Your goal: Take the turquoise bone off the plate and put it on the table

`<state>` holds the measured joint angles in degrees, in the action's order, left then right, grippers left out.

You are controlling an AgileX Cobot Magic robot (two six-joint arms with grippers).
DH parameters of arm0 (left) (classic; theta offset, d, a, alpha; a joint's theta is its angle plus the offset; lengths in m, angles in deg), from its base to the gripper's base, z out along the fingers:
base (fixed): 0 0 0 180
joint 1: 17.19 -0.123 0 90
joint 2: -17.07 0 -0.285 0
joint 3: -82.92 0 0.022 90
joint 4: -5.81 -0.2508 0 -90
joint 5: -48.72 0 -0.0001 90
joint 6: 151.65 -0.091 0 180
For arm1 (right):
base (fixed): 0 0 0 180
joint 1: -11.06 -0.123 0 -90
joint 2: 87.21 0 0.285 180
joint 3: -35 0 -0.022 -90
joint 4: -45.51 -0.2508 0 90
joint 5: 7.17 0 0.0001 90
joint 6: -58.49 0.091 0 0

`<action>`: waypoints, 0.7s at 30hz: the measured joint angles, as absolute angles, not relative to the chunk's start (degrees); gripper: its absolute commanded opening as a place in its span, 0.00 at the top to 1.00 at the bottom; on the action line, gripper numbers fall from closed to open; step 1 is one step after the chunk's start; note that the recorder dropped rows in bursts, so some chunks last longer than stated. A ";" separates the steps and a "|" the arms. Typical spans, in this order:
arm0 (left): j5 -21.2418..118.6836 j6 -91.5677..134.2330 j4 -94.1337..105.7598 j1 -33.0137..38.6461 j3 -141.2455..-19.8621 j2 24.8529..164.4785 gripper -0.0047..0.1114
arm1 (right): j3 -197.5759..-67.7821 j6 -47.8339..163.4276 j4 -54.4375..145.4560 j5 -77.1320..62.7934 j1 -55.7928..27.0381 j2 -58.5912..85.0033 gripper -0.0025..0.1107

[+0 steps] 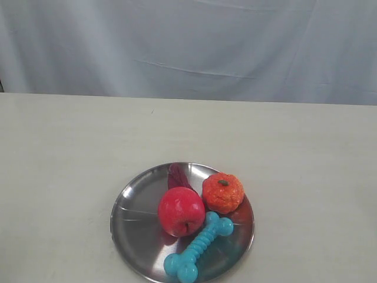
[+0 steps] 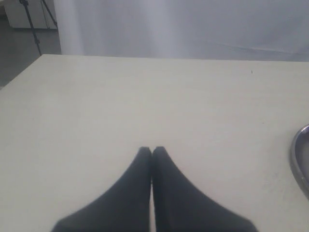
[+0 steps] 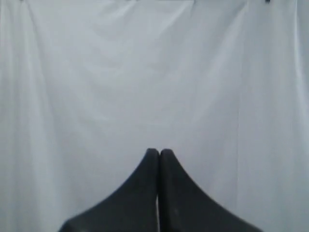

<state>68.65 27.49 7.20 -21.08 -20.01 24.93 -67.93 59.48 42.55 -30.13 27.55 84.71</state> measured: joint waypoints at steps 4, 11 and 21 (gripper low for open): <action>68.65 27.49 7.20 -21.08 -20.01 24.93 0.96 | -67.93 68.11 42.55 -43.30 27.55 84.81 0.98; 68.65 27.49 7.20 -21.08 -20.01 24.93 0.96 | -67.93 86.12 42.55 -55.91 27.55 84.81 0.98; 68.65 27.49 7.20 -21.08 -20.01 24.93 0.96 | -87.58 95.16 52.62 -7.17 26.86 81.02 0.98</action>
<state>68.65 27.49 7.20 -21.08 -20.01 24.93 -87.58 95.16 52.62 -7.17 26.86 81.02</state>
